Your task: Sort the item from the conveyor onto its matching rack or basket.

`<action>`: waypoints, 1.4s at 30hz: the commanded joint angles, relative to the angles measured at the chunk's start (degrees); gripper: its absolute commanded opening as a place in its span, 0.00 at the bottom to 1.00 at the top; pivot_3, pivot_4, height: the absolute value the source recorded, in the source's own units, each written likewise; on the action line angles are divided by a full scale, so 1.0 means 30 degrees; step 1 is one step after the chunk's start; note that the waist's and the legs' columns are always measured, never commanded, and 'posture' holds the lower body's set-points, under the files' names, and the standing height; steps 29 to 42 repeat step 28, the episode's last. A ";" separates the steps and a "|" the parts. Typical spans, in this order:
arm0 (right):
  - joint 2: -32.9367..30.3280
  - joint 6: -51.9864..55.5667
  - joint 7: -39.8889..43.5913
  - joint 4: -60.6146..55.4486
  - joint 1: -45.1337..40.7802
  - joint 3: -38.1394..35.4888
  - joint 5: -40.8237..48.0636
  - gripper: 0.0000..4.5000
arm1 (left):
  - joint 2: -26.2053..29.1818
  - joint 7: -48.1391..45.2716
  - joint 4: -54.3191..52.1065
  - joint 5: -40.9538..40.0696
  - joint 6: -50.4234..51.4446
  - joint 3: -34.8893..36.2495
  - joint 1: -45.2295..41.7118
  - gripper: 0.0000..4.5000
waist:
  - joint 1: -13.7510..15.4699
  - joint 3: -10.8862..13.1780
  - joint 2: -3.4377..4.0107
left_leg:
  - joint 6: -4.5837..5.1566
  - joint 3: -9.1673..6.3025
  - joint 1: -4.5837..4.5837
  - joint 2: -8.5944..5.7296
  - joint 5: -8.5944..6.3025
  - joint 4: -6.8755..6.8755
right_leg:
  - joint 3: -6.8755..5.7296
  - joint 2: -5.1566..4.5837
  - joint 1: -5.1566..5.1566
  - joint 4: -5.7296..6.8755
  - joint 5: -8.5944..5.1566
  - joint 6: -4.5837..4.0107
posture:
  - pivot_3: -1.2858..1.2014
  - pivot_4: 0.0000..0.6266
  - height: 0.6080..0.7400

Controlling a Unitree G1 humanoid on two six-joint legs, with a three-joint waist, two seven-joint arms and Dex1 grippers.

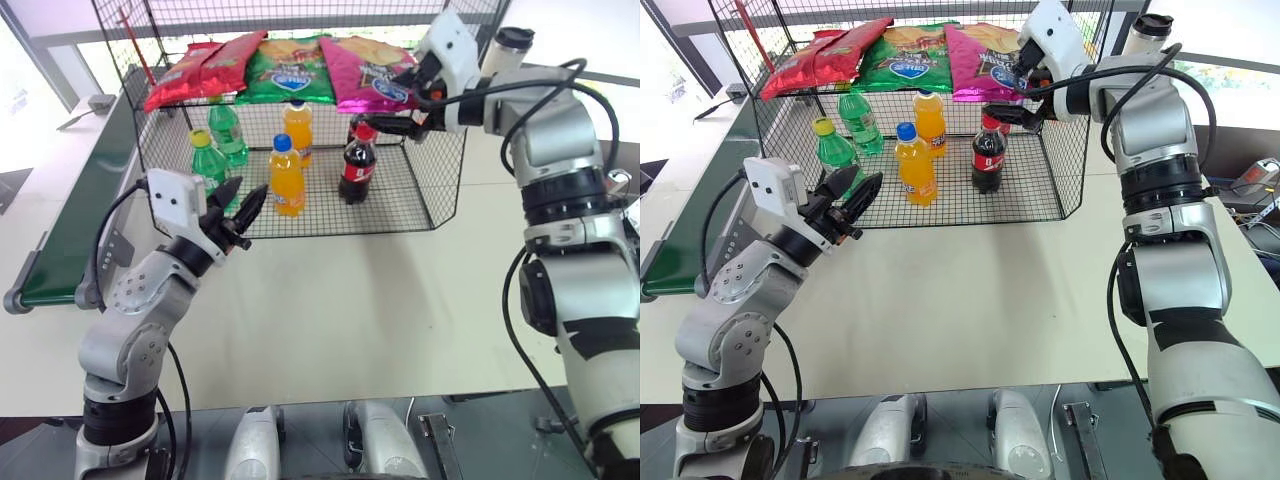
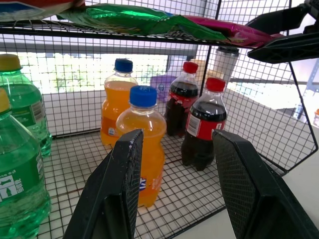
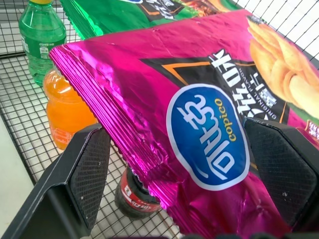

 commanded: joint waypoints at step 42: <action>-0.3643 0.9369 -0.0927 -1.8093 1.2950 -1.0226 1.3364 0.96 | 0.4650 -0.2421 -0.1276 -0.2703 0.2554 0.3922 0.2198 0.50 | 0.0331 0.0007 -0.0024 | 0.0013 -0.0012 0.0009 0.0011 -0.0015 -0.0012 | -0.0007 -0.0011 0.0012 -0.0020 -0.0009 -0.0006 | 0.52 0.24 1.00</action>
